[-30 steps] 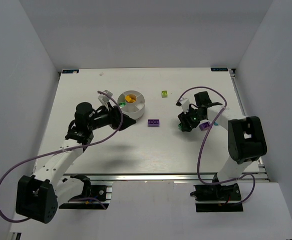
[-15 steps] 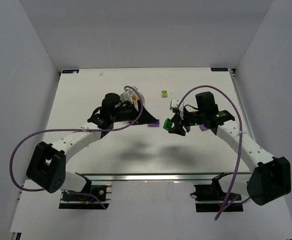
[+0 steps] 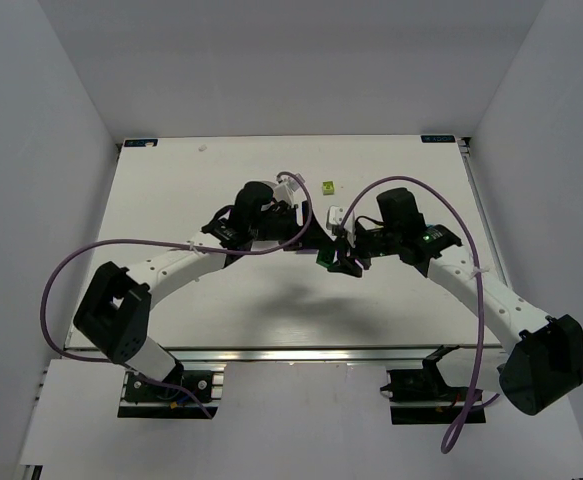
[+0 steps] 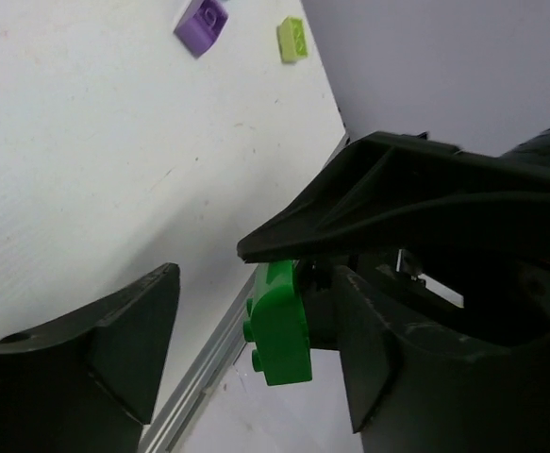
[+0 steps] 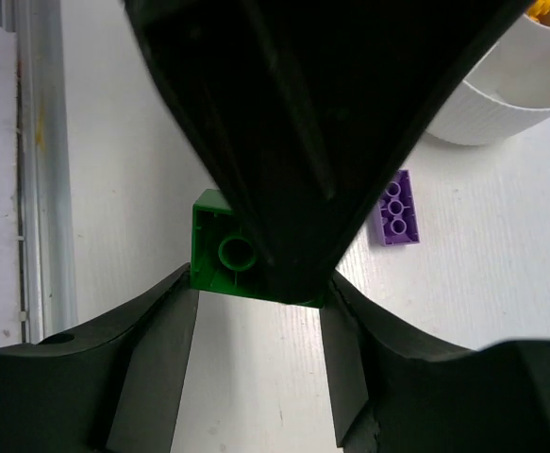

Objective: Sort the legos into containers by color

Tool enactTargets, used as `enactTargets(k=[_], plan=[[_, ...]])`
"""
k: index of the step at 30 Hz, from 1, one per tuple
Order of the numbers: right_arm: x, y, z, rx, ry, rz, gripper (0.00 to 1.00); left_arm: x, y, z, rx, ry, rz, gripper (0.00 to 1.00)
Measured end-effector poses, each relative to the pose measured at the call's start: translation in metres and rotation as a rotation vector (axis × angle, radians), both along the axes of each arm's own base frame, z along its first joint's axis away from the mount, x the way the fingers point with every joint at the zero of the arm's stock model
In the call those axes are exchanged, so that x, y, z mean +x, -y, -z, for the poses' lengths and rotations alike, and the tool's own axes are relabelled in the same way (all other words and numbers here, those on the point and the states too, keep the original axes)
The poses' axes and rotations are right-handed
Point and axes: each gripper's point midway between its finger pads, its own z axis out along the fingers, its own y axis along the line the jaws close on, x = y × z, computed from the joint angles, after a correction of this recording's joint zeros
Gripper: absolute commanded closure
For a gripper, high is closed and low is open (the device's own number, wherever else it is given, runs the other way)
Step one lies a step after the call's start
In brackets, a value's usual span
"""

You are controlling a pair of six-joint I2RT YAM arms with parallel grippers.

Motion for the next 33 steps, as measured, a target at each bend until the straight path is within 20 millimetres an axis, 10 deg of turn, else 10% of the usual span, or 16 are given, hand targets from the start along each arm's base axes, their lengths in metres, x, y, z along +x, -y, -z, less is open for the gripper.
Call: enactTargets(k=[8,15,20,22,26,33], plan=[[0.012,0.002,0.000,-0.019,0.033,0.059,0.65,-0.009,0.005,0.020,0.070,-0.052,0.019,0.51],[0.017,0.003,-0.002,-0.021,0.067,0.087,0.18,-0.006,0.010,0.010,0.066,-0.027,0.014,0.93],[0.021,0.009,0.000,-0.026,0.082,0.140,0.11,0.006,-0.003,0.018,0.137,-0.002,-0.054,1.00],[0.026,0.014,0.003,-0.035,0.087,0.183,0.22,0.019,-0.021,0.016,0.208,0.037,-0.128,1.00],[0.040,0.029,0.011,-0.055,0.102,0.318,1.00,0.056,-0.070,-0.016,0.326,0.180,-0.324,1.00],[0.058,0.066,0.018,-0.033,0.119,0.550,1.00,0.108,-0.182,-0.053,0.557,0.336,-0.667,1.00]])
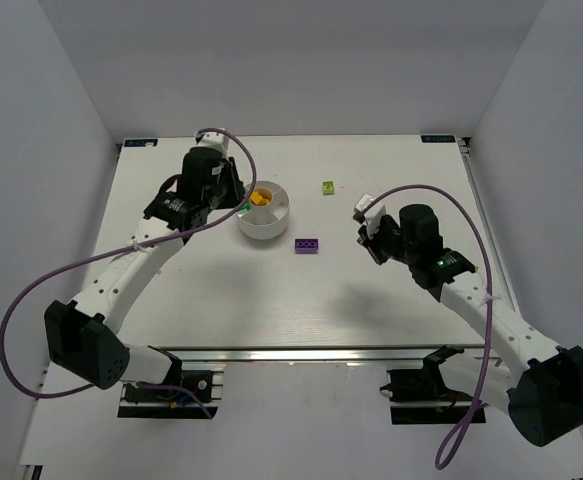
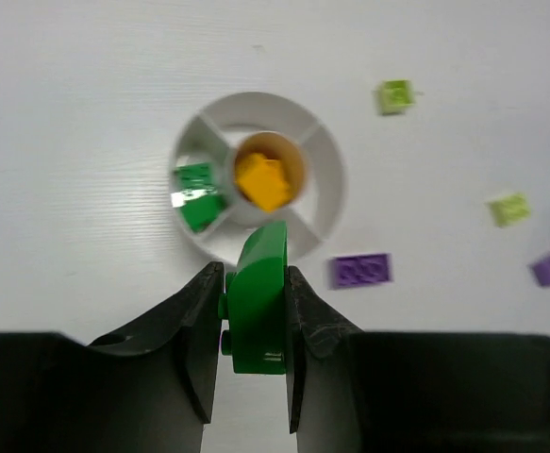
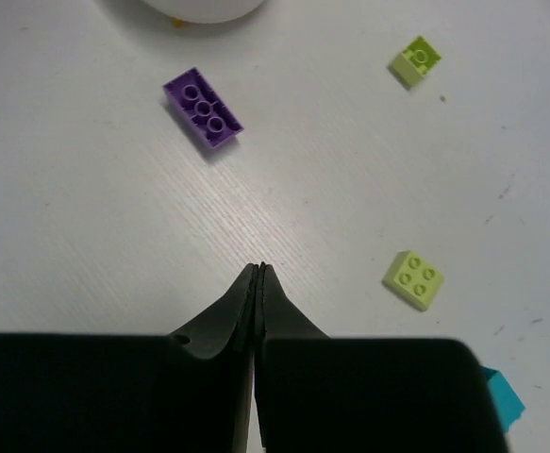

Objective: Sort the legos into containers by color

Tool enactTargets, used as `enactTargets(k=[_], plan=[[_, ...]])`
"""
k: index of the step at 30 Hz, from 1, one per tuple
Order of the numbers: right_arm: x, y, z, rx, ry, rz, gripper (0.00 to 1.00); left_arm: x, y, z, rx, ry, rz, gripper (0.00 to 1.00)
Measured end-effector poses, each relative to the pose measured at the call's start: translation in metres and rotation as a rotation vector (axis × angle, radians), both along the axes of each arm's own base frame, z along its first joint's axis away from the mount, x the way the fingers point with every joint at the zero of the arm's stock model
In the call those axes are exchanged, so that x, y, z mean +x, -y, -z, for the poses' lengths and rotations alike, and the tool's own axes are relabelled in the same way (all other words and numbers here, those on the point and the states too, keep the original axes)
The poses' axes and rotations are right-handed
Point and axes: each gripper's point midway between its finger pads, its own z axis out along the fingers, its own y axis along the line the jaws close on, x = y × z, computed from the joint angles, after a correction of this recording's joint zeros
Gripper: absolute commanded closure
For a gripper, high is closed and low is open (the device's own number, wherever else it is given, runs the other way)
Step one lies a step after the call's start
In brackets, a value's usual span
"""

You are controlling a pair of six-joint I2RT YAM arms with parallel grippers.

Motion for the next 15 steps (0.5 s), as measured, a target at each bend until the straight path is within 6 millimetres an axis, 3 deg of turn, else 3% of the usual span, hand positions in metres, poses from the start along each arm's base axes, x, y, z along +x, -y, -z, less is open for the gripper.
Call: enactTargets(k=[3,5,11,15], plan=[[0.008,0.009,-0.006,0.020,0.017,0.050,1.00,0.015,-0.030,0.022,0.084,-0.049,-0.079,1.00],[0.011,0.012,-0.010,0.035,0.023,0.070,1.00,0.026,-0.039,0.042,0.119,-0.096,-0.101,1.00],[0.012,0.018,-0.010,0.052,0.020,0.090,1.00,0.059,-0.042,0.090,0.158,-0.216,-0.097,0.96],[0.012,0.020,-0.010,0.056,0.017,0.092,1.00,0.076,-0.038,0.100,0.142,-0.238,-0.079,0.94]])
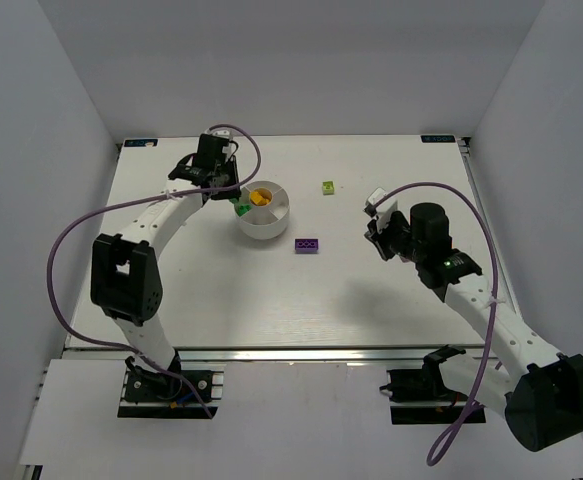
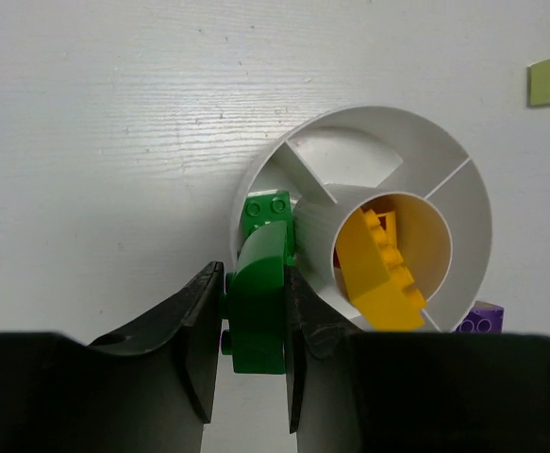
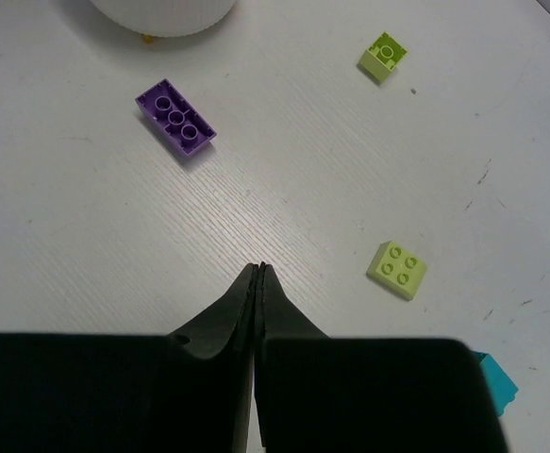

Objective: Sort the legos into containers by color

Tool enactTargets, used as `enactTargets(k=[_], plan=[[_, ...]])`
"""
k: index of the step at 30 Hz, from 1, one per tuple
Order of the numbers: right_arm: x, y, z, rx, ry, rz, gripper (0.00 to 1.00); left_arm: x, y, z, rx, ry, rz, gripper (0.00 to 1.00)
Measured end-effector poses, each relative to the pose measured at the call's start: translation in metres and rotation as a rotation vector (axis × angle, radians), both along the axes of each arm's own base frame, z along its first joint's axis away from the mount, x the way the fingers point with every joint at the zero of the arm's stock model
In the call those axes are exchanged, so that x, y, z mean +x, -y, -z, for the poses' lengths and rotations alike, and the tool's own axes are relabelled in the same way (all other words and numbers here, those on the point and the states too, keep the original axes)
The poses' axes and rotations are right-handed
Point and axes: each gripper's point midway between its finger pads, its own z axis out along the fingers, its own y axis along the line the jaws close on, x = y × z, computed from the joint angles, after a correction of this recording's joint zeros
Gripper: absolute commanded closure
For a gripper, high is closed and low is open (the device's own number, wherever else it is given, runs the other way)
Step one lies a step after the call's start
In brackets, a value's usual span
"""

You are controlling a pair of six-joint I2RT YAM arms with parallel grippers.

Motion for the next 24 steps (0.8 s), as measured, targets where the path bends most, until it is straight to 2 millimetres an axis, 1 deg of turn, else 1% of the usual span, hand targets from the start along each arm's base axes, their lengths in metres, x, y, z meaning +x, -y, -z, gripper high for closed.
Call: enactTargets(k=[3,5,7,10,13,14,16,18,24], plan=[[0.000,0.001,0.000,0.004,-0.002,0.000,1.00,0.009,0.002,0.002,-0.015,-0.004,0.007,0.91],[0.000,0.001,0.000,0.007,-0.003,0.001,1.00,0.012,0.003,0.003,-0.024,-0.006,0.015,0.86],[0.001,0.002,0.000,0.008,-0.004,0.002,1.00,0.013,0.004,0.006,-0.032,-0.015,0.022,0.80],[0.001,0.003,0.000,0.009,-0.004,0.004,1.00,0.013,0.006,0.011,-0.044,-0.028,0.033,0.77],[0.002,0.004,0.000,0.010,-0.005,0.008,1.00,0.012,0.011,0.013,-0.061,-0.037,0.051,0.67],[0.002,0.004,0.000,0.010,-0.005,0.009,1.00,0.012,0.012,0.013,-0.066,-0.039,0.056,0.60],[0.002,0.005,0.000,0.011,-0.005,0.009,1.00,0.011,0.014,0.013,-0.072,-0.041,0.066,0.51],[0.003,0.006,0.000,0.012,-0.006,0.011,1.00,0.010,0.015,0.013,-0.078,-0.043,0.075,0.44],[0.003,0.006,0.001,0.015,-0.012,0.007,1.00,0.010,0.017,0.014,-0.083,-0.047,0.080,0.43]])
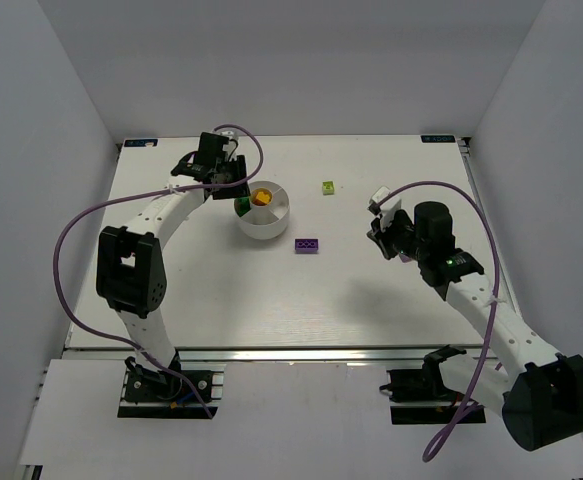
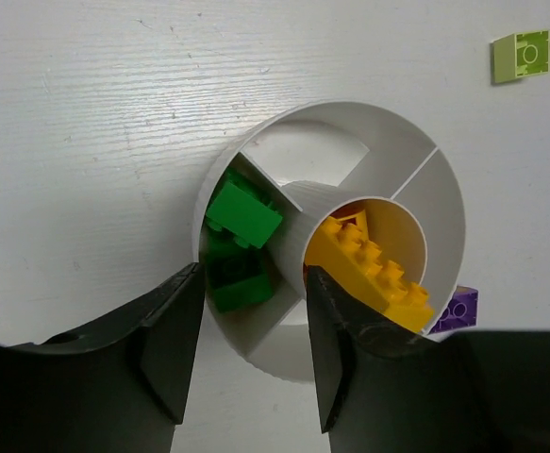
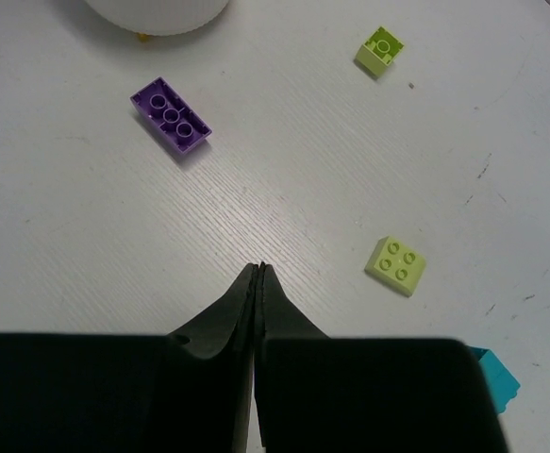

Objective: Sort the legos into containers by color

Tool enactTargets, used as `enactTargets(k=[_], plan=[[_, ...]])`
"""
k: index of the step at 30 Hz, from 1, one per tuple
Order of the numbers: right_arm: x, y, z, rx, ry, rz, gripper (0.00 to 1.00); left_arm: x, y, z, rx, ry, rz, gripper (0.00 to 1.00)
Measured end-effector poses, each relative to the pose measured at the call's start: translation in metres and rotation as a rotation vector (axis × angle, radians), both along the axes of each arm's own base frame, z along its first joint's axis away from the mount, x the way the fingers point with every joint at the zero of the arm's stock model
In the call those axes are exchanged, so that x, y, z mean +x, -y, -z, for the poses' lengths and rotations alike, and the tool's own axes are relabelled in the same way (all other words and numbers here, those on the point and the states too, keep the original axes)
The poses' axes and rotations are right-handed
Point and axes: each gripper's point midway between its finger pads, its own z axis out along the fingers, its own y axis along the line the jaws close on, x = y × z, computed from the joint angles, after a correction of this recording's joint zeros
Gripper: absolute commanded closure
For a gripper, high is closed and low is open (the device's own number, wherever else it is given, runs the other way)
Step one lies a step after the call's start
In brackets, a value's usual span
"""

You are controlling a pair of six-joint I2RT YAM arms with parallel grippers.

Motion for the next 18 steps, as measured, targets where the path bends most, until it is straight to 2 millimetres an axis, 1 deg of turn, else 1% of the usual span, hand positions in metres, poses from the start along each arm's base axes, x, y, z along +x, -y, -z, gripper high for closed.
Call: enactTargets(k=[2,3,4,5,6,7,8,10,11,12,13,15,16,17,18], plan=[[0.000,0.001,0.000,0.000,0.000,0.002,1.00,0.000,0.000,0.000,0.002,0.001,0.001,0.48],[0.001,0.001,0.000,0.000,0.000,0.004,0.96,0.001,-0.001,-0.001,0.004,0.002,-0.001,0.53],[0.001,0.002,0.000,0.001,-0.001,0.007,0.77,0.001,-0.001,-0.001,0.004,0.003,-0.001,0.70],[0.001,0.002,0.000,0.002,-0.002,0.009,0.39,0.002,-0.002,-0.003,0.010,0.008,-0.010,0.80],[0.001,0.003,0.000,0.007,-0.008,0.015,0.18,0.004,-0.004,-0.006,0.020,0.020,-0.015,0.88],[0.002,0.004,0.001,0.010,-0.014,0.023,0.11,0.004,-0.006,-0.009,0.024,0.029,-0.024,0.97],[0.003,0.006,0.002,0.013,-0.019,0.031,0.11,0.004,-0.008,-0.013,0.030,0.042,-0.031,1.00],[0.006,0.009,0.006,0.018,-0.037,0.052,0.11,0.000,-0.012,-0.027,0.024,0.088,-0.041,1.00],[0.007,0.011,0.009,0.019,-0.053,0.062,0.11,-0.007,-0.014,-0.036,0.016,0.111,-0.041,0.99],[0.009,0.014,0.013,0.020,-0.073,0.078,0.14,-0.016,-0.014,-0.046,-0.001,0.140,-0.034,0.94],[0.012,0.016,0.018,0.021,-0.099,0.092,0.37,-0.026,-0.016,-0.057,-0.019,0.173,-0.026,0.69],[0.019,0.022,0.026,0.016,-0.159,0.120,0.77,-0.053,-0.015,-0.077,-0.066,0.240,0.019,0.39],[0.025,0.025,0.030,0.020,-0.192,0.143,1.00,-0.066,-0.012,-0.089,-0.110,0.289,0.052,0.30],[0.030,0.029,0.032,0.025,-0.221,0.163,1.00,-0.082,-0.009,-0.096,-0.149,0.330,0.085,0.21],[0.035,0.034,0.034,0.029,-0.249,0.187,1.00,-0.101,-0.005,-0.101,-0.188,0.360,0.126,0.18]])
